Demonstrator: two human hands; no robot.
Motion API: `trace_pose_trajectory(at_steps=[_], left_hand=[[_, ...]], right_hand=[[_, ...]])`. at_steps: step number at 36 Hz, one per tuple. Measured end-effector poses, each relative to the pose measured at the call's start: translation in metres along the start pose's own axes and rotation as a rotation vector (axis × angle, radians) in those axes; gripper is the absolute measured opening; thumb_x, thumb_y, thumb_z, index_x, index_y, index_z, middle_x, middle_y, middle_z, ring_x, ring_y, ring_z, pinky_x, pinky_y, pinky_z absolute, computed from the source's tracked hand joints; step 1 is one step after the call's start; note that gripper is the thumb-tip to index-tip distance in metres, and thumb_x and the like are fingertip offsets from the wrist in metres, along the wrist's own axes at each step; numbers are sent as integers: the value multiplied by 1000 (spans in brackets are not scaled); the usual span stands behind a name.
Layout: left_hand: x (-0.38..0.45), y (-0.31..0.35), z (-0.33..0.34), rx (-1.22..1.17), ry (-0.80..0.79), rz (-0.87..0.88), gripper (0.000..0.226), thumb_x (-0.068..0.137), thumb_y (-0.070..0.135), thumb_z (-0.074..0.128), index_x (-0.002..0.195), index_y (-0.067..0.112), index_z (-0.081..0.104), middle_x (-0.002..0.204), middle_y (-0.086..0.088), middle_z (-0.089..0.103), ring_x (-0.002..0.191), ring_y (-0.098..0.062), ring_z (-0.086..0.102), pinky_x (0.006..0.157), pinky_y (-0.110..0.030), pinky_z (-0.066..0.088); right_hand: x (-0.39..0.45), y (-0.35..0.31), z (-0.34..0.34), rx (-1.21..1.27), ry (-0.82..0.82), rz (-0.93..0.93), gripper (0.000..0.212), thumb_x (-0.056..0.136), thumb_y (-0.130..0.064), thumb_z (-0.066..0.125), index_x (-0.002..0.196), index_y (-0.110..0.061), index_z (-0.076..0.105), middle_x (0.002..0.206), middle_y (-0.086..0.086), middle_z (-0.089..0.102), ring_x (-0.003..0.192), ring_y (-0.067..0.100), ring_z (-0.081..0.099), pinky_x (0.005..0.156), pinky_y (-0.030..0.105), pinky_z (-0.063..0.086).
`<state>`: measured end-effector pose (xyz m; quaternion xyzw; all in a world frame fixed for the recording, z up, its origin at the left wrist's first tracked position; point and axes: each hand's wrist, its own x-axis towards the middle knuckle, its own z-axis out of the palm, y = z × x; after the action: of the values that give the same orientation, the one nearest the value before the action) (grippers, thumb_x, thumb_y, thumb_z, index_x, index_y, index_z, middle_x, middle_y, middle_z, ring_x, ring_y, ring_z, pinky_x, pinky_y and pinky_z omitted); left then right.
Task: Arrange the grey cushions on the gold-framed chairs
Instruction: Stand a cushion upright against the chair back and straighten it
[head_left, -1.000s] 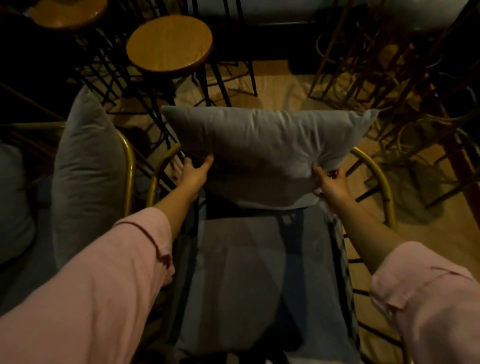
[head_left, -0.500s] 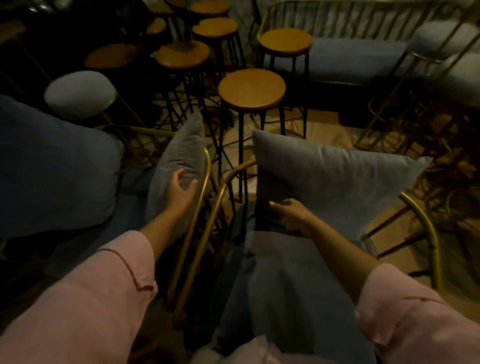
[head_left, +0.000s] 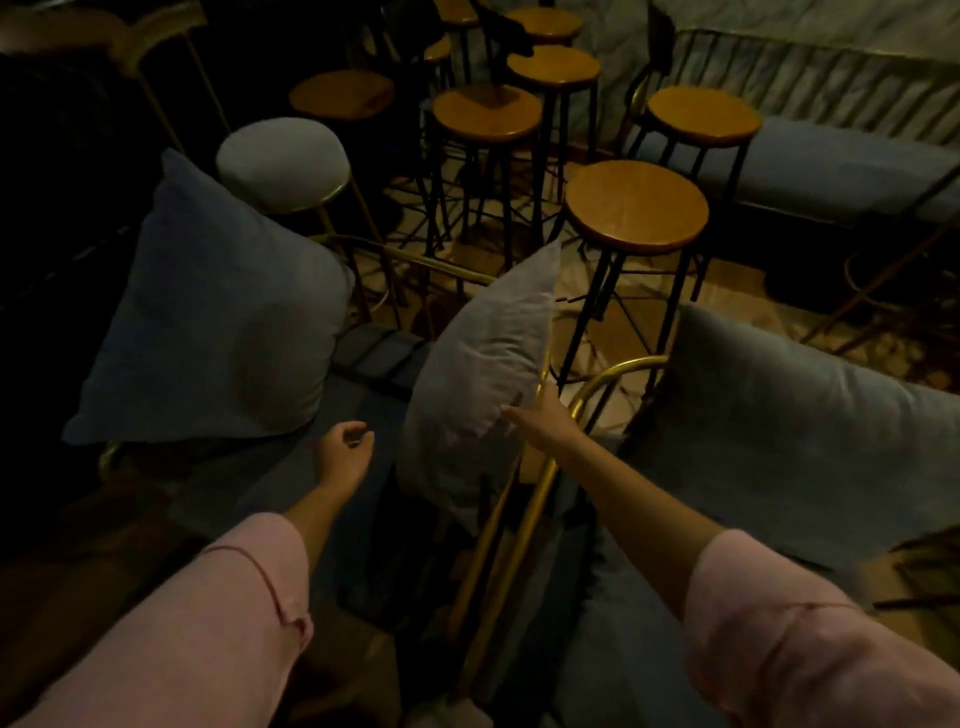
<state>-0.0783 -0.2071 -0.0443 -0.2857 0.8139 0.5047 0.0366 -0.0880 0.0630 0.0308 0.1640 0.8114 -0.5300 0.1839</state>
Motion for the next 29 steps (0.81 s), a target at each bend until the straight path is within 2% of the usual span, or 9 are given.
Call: trace_pose_trajectory(at_steps=[2,5,8,10,14,17,21,24,29], left_hand=[[20,-2,1,-7,-34,-37,30,90,1,64,118,-9,61,119,-28,66,112,-41,63,94,-41,48],[48,-2,5,-4,-79,-105,32,92,8,62,123,-3,61,125,-22,64,116,-37,60,98,-39,47],[77,2,12,-12,-86,-134,32,94,9,60,124,-2,61,127,-21,64,118,-36,59,98,-38,46],[98,3,19,0,-96,-143,32,94,9,58,124,0,62,128,-18,64,118,-35,59,97,-36,45],[146,-1,46,7,-165,-176,33,95,6,57,126,-4,60,130,-22,62,120,-36,58,90,-29,41],[167,-2,69,10,-231,-192,33,96,7,55,126,-8,58,131,-25,61,122,-37,56,97,-34,43],[192,-9,100,19,-312,-230,32,99,14,52,125,-4,60,128,-22,62,119,-37,58,97,-37,45],[205,-12,119,0,-364,-264,33,100,15,48,125,-3,60,130,-23,62,119,-37,58,97,-38,45],[215,-15,143,-108,-472,-389,51,102,37,42,140,4,50,145,-16,50,124,-33,53,87,-27,39]], right_hand=[[14,-9,22,-74,68,58,87,87,-42,71,155,-20,21,154,14,39,138,39,44,106,46,45],[26,-23,50,-162,139,119,100,89,-55,64,160,-24,1,166,18,7,150,44,17,118,54,29],[34,-31,73,-189,199,165,113,83,-68,62,158,-30,-14,165,16,-17,152,43,-7,119,62,12],[39,-28,88,-231,279,181,123,76,-77,61,155,-33,-22,165,15,-23,152,44,-12,117,67,7],[54,-19,107,-349,450,205,134,64,-88,60,154,-34,-23,166,14,-19,153,41,-5,118,65,13],[62,-11,109,-383,540,177,135,59,-90,61,154,-36,-20,168,12,-8,154,38,4,118,61,23],[71,-3,106,-411,582,135,130,62,-87,63,155,-37,-12,168,10,3,153,34,14,114,54,33],[78,2,104,-414,612,92,128,62,-85,65,157,-36,-6,167,8,9,151,31,19,113,51,34],[82,15,103,-393,649,28,125,63,-81,69,157,-37,1,165,4,14,150,27,23,111,48,37]])
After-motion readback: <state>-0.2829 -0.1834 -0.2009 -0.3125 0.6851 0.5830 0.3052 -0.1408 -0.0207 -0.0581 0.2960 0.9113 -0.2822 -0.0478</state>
